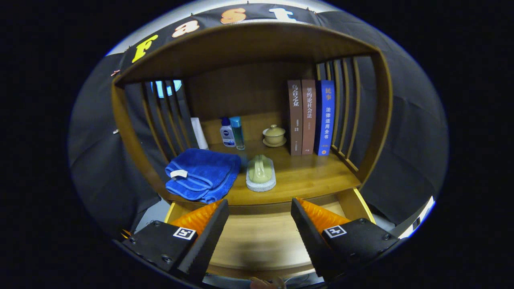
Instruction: Pull open the drawer, take out the items inside it, and place them on the countertop above the cabinet.
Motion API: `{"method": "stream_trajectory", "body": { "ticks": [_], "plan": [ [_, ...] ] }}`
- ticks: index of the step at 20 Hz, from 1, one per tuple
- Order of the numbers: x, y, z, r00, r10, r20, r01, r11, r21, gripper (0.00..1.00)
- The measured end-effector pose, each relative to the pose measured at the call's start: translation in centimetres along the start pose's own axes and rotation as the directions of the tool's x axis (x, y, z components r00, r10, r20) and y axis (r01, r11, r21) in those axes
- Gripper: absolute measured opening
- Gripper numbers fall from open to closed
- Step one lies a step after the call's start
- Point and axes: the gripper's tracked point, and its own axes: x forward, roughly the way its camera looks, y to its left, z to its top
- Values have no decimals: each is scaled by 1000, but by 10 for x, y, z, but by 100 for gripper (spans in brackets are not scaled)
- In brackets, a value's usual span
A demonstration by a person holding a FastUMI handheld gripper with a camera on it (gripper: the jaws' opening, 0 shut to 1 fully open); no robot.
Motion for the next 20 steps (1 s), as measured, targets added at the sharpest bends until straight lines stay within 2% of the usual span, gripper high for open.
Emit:
{"method": "stream_trajectory", "body": {
  "ticks": [6, 10, 16, 20],
  "plan": [
    [-61, -2, -44, 988, 11, 151, -4, 999, -43, 99],
    [-87, -6, -86, 980, 28, 197, -16, 998, -63, 99],
    [-91, -18, -150, 983, 31, 180, -33, 999, 8, 99],
    [-85, -21, -186, 985, 31, 170, -32, 999, 6, 99]
  ]
}}
